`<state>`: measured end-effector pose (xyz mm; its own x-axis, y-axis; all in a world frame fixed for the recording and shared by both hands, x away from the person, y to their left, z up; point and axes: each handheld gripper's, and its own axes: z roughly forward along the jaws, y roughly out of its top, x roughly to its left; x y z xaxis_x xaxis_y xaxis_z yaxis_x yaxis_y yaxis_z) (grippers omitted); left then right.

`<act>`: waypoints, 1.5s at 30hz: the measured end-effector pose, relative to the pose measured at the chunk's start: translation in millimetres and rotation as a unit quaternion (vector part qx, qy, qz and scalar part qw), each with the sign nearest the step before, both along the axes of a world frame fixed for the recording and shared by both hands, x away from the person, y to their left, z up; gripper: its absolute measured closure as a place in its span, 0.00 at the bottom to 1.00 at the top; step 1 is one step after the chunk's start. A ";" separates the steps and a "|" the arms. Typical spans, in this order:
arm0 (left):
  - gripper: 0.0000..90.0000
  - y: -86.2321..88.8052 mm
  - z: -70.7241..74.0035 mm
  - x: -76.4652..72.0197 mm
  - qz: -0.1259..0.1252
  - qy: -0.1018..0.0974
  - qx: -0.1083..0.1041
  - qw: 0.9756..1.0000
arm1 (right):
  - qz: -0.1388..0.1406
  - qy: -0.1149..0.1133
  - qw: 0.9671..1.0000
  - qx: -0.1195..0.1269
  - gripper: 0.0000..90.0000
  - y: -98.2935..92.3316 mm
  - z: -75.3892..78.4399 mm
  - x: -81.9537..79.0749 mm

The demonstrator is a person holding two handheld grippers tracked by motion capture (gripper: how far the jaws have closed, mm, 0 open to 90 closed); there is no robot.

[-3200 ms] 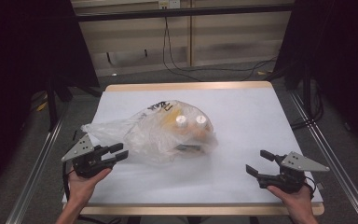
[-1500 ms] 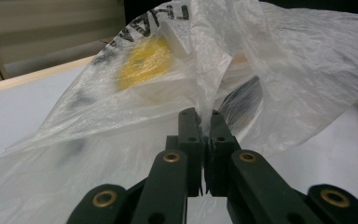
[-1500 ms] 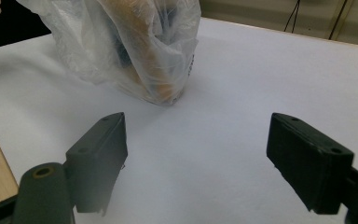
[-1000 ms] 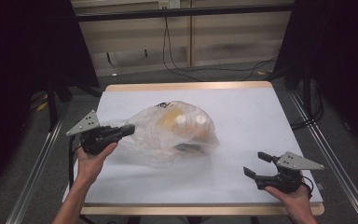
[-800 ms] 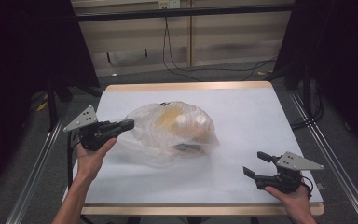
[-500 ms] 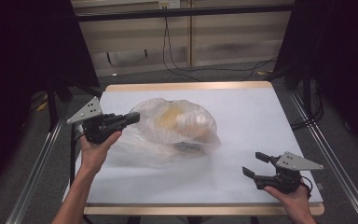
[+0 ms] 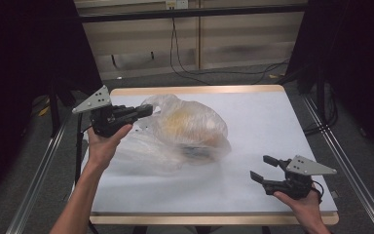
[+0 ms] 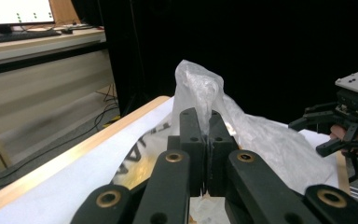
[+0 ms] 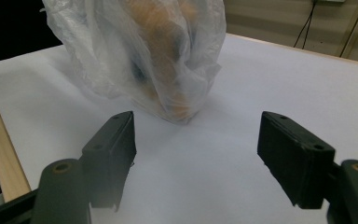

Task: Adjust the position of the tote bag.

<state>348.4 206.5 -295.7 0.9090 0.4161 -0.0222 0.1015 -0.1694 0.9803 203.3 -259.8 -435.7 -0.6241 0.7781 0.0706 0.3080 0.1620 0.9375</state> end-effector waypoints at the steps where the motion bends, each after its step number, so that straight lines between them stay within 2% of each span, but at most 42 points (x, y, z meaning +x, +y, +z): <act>1: 0.99 -1.6 2.1 0.7 -0.007 0.000 -0.003 1.000 | 0.002 -0.001 1.000 0.001 0.34 0.5 1.0 0.7; 7: 0.99 -14.8 13.2 5.1 -0.019 -0.004 -0.006 1.000 | 0.008 -0.004 1.000 0.008 0.40 3.3 9.5 5.1; 11: 0.99 -22.4 21.1 6.4 -0.026 -0.008 -0.007 1.000 | 0.025 -0.015 0.999 0.014 0.44 9.6 21.0 10.2; 12: 0.99 -24.5 23.2 6.7 -0.030 -0.010 -0.007 0.999 | 0.037 -0.023 0.999 0.019 0.46 15.5 27.7 13.9; 14: 0.99 -29.6 25.5 6.6 -0.038 -0.008 -0.012 0.999 | 0.046 -0.024 0.998 0.022 0.47 21.4 32.7 16.7; 19: 0.99 -35.7 20.9 8.1 -0.047 0.000 -0.008 0.999 | 0.068 -0.028 0.997 0.024 0.50 36.9 46.9 24.3; 21: 0.99 -37.9 17.3 8.3 -0.050 0.006 -0.014 0.999 | 0.081 -0.034 0.996 0.027 0.50 45.4 54.4 28.9; 22: 0.99 -39.2 15.2 8.4 -0.051 0.010 -0.018 0.998 | 0.083 -0.035 0.996 0.027 0.49 49.0 57.2 30.6; 25: 0.99 -43.2 13.4 8.4 -0.058 0.011 -0.011 0.998 | 0.097 -0.047 0.994 0.030 0.45 64.2 69.4 38.6; 30: 0.99 -53.2 17.4 6.7 -0.066 0.008 -0.015 0.998 | 0.108 -0.065 0.991 0.037 0.37 85.4 90.0 52.3; 32: 0.99 -56.7 18.8 6.3 -0.073 0.007 -0.010 0.997 | 0.115 -0.070 0.990 0.041 0.36 92.4 96.4 56.9; 36: 0.99 -65.9 16.5 5.9 -0.076 0.010 -0.010 0.997 | 0.119 -0.077 0.990 0.022 0.34 113.6 105.5 67.6; 38: 0.99 -69.0 15.5 6.2 -0.077 0.012 -0.011 0.997 | 0.126 -0.077 0.989 0.025 0.32 120.2 108.0 71.3; 39: 0.99 -69.6 15.7 6.7 -0.080 0.011 -0.004 0.997 | 0.127 -0.079 0.988 0.028 0.30 122.7 110.0 72.9; 40: 0.99 -72.0 15.5 6.4 -0.073 0.011 -0.005 0.997 | 0.130 -0.080 0.988 0.031 0.28 124.6 112.5 74.8; 41: 0.99 -73.3 15.8 6.9 -0.074 0.009 -0.001 0.997 | 0.133 -0.082 0.987 0.041 0.28 126.3 116.4 76.7; 42: 0.99 -74.5 16.3 7.4 -0.079 0.013 -0.001 0.997 | 0.132 -0.082 0.987 0.046 0.27 127.6 120.0 78.2; 44: 0.99 -77.5 17.7 7.9 -0.081 0.012 -0.004 0.997 | 0.124 -0.070 0.989 0.032 0.20 134.4 128.9 84.5; 45: 0.99 -78.9 18.5 7.6 -0.081 0.011 -0.006 0.997 | 0.124 -0.070 0.989 0.032 0.20 134.4 128.9 84.5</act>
<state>355.9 127.5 -277.2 0.9633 0.2641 -0.0475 0.0961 -0.1742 0.9800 287.8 -125.4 -306.8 -0.8025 0.5965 0.0142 0.1324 0.1549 0.9790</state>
